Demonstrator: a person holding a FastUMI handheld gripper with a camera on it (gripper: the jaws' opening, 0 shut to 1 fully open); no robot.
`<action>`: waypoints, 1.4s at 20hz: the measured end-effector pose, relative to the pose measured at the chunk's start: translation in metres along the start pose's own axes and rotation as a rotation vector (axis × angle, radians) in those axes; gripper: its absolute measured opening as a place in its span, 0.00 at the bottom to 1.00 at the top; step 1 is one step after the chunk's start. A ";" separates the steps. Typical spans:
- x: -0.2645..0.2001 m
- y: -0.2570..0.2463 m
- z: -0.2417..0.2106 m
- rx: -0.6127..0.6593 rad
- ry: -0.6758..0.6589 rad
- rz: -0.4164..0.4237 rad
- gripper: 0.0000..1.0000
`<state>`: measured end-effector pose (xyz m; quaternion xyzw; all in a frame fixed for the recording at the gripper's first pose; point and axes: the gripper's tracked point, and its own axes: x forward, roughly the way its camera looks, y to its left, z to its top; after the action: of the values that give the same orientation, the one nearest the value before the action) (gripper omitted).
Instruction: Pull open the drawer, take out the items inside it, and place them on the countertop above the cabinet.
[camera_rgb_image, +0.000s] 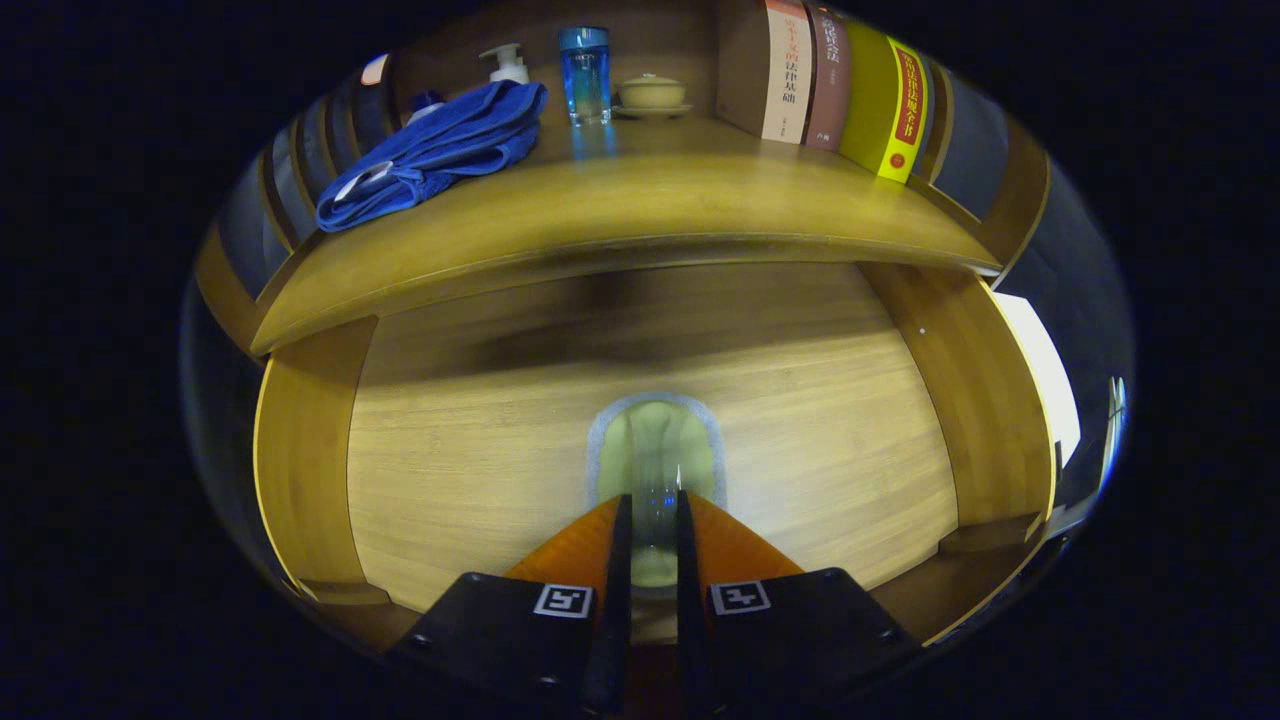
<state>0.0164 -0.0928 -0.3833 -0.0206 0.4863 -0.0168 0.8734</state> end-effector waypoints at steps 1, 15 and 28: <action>-0.003 0.004 -0.001 -0.011 0.000 0.014 0.27; -0.132 0.028 0.079 -0.079 -0.195 0.114 0.24; -0.086 0.006 0.199 -0.047 -0.270 0.023 0.24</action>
<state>0.1398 -0.0787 -0.2058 -0.0376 0.3649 0.0075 0.9302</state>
